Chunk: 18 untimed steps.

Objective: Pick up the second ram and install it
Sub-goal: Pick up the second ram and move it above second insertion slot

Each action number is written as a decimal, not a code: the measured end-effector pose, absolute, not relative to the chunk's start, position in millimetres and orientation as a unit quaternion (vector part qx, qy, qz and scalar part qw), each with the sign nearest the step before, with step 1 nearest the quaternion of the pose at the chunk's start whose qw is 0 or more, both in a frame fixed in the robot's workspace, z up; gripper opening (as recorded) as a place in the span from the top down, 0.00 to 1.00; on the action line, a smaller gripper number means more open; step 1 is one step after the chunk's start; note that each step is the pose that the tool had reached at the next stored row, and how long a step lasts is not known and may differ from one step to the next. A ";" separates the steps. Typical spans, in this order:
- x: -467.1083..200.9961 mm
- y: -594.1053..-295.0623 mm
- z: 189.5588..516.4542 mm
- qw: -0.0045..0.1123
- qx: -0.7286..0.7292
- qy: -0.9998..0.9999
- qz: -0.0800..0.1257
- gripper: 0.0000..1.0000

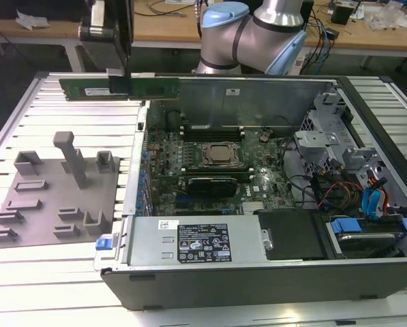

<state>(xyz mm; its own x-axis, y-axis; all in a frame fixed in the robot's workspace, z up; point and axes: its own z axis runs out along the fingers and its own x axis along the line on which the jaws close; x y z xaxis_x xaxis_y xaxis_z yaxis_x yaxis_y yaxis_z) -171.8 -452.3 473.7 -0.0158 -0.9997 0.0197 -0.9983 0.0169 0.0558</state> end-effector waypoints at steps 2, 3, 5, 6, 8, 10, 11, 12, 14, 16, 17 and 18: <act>-162.0 -450.6 473.7 0.027 0.701 -0.713 -0.013 0.89; -157.0 -449.8 473.7 0.027 0.701 -0.712 -0.013 0.89; -147.7 -448.1 473.6 0.027 0.701 -0.713 -0.014 0.89; -145.1 -447.5 473.5 0.028 0.701 -0.713 -0.014 0.89; -134.6 -444.2 473.3 0.028 0.701 -0.712 -0.015 0.89; -126.7 -441.8 472.6 0.026 0.701 -0.712 -0.019 0.89; -124.7 -441.5 472.3 0.024 0.701 -0.712 -0.022 0.89; -122.1 -441.3 471.8 0.019 0.701 -0.712 -0.027 0.89; -119.0 -441.2 471.3 0.005 0.701 -0.712 -0.041 0.89; -109.6 -440.0 467.3 0.000 0.699 -0.713 -0.047 0.89; -104.6 -438.7 464.3 0.001 0.699 -0.714 -0.047 0.89; -102.0 -438.0 462.2 0.001 0.698 -0.714 -0.048 0.89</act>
